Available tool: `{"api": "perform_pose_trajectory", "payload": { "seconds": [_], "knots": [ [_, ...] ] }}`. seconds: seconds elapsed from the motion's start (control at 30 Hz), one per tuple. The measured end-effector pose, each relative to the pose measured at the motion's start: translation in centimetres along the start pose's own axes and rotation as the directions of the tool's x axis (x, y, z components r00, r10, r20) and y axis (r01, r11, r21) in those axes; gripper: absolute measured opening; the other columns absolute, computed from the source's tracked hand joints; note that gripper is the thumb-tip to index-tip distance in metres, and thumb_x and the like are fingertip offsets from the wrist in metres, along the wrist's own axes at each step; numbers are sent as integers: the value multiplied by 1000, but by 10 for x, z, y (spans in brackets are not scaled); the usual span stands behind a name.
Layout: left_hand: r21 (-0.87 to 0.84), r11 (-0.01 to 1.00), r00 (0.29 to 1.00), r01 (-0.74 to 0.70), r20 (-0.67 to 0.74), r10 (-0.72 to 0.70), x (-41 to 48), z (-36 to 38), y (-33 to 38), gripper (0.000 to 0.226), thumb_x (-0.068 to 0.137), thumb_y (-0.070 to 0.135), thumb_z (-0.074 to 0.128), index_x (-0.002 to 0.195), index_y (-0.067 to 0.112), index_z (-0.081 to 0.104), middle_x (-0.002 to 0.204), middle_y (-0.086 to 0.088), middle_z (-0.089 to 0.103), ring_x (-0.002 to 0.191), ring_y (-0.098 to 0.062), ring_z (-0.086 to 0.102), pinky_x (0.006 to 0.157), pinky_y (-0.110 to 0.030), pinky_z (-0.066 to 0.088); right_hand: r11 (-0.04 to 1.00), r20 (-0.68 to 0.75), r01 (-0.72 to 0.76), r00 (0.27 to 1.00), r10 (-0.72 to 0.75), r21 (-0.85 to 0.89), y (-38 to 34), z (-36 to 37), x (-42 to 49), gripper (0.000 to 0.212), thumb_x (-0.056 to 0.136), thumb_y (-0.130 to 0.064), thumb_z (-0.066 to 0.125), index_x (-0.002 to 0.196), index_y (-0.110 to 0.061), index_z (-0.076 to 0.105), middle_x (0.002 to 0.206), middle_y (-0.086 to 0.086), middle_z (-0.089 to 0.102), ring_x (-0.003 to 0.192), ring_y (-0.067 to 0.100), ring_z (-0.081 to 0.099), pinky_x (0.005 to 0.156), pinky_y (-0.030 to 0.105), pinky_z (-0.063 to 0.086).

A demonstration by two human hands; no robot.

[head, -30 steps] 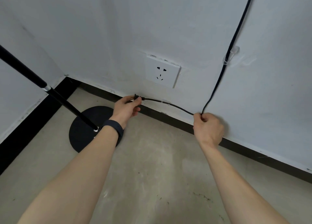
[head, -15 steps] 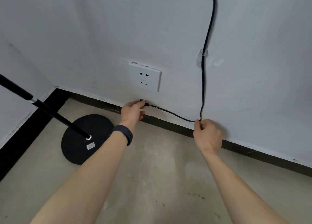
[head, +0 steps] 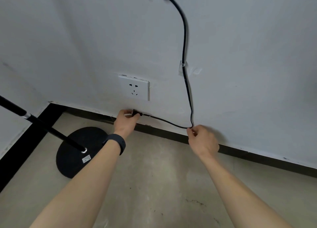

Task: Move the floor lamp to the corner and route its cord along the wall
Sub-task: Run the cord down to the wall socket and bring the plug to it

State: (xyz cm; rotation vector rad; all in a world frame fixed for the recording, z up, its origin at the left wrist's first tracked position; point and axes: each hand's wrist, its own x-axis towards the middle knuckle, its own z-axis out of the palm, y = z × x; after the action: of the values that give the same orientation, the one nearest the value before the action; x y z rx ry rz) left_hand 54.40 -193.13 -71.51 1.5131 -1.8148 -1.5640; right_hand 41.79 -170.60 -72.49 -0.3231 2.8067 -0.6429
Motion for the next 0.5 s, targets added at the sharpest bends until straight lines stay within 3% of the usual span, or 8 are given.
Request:
{"api": "perform_pose_trajectory", "payload": {
  "seconds": [0.13,0.2,0.27,0.4,0.5],
  "knots": [
    [93,996,1000,0,-9,1,0,-6,-4,51,86,27,71,131,16,50,130,-12,61,115,-32,60,100,-37,48,958,287,128,957,-51,-256,0,-5,-10,35,94,-52,52,104,-24,72,109,8,71,105,34,66,76,33,47],
    [207,976,990,-71,-107,95,-2,-12,-6,59,88,22,67,141,13,41,141,-18,48,126,-36,48,100,-36,41,921,494,275,863,-110,-276,-6,-8,-16,30,92,-47,55,104,-27,73,111,4,73,105,28,67,81,33,53],
    [369,910,926,-190,-239,291,-7,-23,0,69,89,25,61,150,14,30,154,-21,33,137,-40,34,109,-46,35,888,634,414,746,-205,-201,-27,-18,-19,26,91,-43,57,105,-29,73,111,0,74,106,24,67,89,35,55],
    [640,667,721,-380,-247,647,-2,-48,19,84,95,49,49,159,18,3,168,-10,5,153,-31,10,122,-52,8,794,585,604,668,-459,-66,-98,-64,-29,27,96,-42,53,111,-30,73,119,-4,73,113,21,64,96,35,52],
    [702,555,632,-447,-192,751,2,-59,35,81,98,53,41,159,29,-6,168,-3,-10,155,-26,-2,121,-53,-4,680,490,733,588,-644,14,-144,-112,-45,27,99,-44,51,116,-34,70,126,-10,70,118,15,61,97,33,48]
  ]
}}
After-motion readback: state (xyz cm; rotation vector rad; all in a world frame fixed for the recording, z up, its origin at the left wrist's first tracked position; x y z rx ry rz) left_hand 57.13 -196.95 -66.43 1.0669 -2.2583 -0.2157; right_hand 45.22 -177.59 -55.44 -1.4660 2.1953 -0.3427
